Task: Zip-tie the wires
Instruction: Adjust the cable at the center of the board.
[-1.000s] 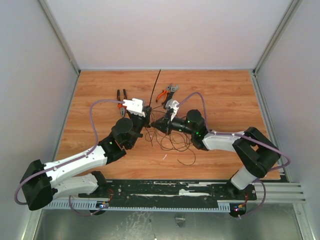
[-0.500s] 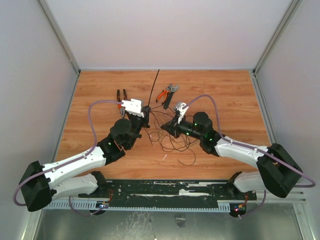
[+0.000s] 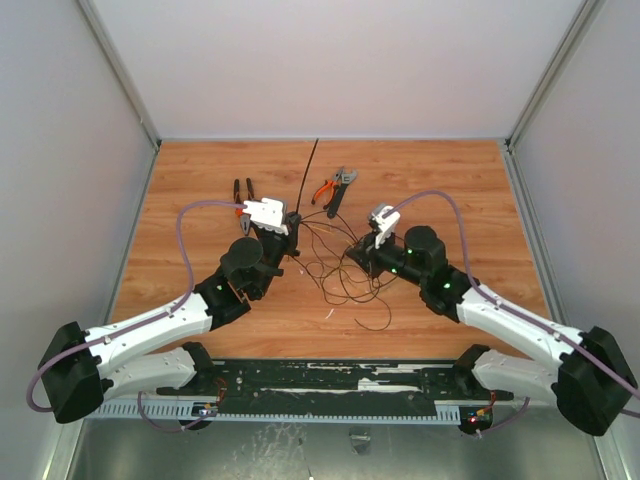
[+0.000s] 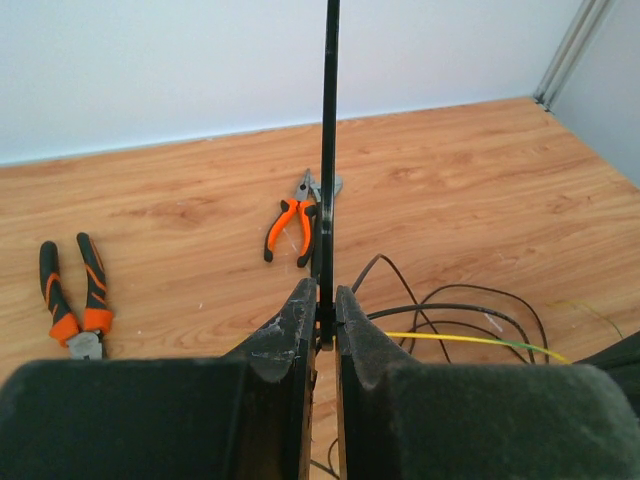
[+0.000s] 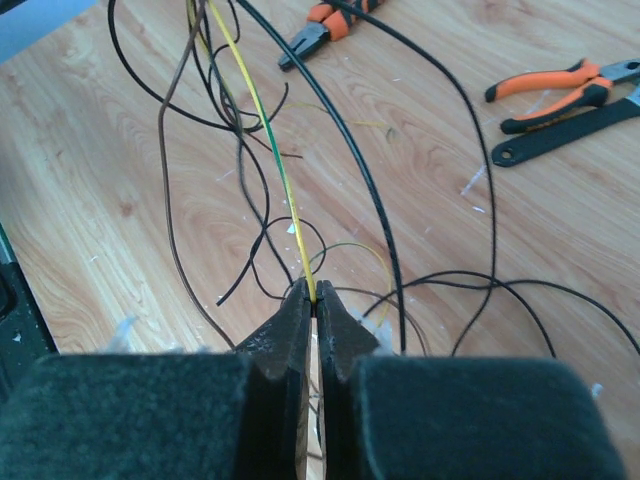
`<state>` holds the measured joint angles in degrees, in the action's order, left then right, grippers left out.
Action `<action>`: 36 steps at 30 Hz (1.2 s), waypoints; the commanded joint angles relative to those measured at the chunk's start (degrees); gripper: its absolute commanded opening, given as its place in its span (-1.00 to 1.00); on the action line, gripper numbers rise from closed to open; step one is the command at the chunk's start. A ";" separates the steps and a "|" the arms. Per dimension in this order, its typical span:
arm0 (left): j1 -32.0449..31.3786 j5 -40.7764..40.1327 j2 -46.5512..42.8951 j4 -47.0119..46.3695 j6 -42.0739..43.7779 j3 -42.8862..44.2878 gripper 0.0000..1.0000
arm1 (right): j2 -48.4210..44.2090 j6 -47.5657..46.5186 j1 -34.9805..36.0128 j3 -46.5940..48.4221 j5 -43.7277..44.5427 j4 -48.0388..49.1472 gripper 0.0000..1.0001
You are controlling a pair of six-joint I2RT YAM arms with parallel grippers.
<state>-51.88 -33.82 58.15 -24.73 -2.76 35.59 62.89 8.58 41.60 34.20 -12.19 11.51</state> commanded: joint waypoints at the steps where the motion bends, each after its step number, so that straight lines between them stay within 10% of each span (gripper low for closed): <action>1: 0.11 -1.24 -1.11 -2.15 0.83 -0.53 -1.00 | -5.09 -0.58 -1.58 -1.24 3.02 -5.69 -1.00; 36: 0.20 -2.48 -0.59 -2.51 2.50 -0.04 -1.00 | -12.44 1.51 -10.58 0.62 21.05 -22.23 -1.00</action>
<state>-51.88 -34.89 58.17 -25.15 -1.26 35.59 52.16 8.38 32.16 33.80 3.25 -8.84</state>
